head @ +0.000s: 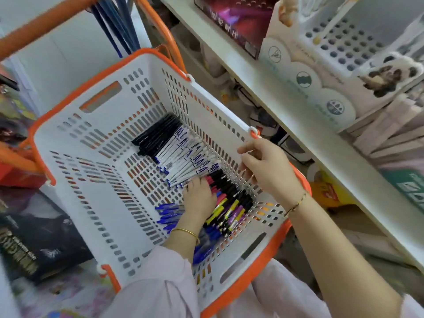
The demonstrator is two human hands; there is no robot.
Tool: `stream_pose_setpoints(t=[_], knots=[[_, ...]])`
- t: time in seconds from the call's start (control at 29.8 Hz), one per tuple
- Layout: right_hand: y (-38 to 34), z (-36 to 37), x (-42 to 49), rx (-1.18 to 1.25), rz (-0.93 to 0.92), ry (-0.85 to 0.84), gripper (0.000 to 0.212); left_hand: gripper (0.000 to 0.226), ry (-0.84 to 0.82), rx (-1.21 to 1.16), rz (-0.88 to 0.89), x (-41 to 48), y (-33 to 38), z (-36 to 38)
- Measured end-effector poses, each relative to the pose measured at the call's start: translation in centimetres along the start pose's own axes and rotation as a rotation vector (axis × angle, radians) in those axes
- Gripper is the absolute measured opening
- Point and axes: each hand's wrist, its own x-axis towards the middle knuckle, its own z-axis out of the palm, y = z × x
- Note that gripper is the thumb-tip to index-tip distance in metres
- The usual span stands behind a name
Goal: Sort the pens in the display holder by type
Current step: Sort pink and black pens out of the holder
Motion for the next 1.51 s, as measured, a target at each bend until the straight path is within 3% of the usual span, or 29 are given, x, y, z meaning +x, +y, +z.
stream_pose_setpoints(t=[0.34, 0.6, 0.77, 1.11, 1.31, 1.51], knots=[[0.5, 0.1, -0.2, 0.027, 0.024, 0.043, 0.017, 0.068, -0.121, 0.002, 0.112, 2.2, -0.3, -1.7], [0.4, 0.3, -0.5, 0.03, 0.021, 0.03, 0.015, 0.115, -0.416, 0.05, 0.164, 2.1, 0.0, -3.0], [0.2, 0.4, -0.6, 0.052, 0.023, 0.021, 0.015, 0.12, -0.494, 0.155, 0.154, 1.3, 1.5, -2.5], [0.1, 0.4, -0.5, 0.069, 0.043, 0.028, 0.015, 0.097, -0.514, -0.307, -0.012, 0.5, 2.3, -2.0], [-0.1, 0.0, -0.6, 0.056, 0.043, 0.027, 0.014, 0.099, -0.524, -0.548, -0.116, 1.1, 1.2, -2.4], [0.2, -0.2, -0.8, 0.068, 0.041, 0.047, 0.014, 0.063, -0.456, -0.645, -0.194, 1.3, 0.9, -2.5]])
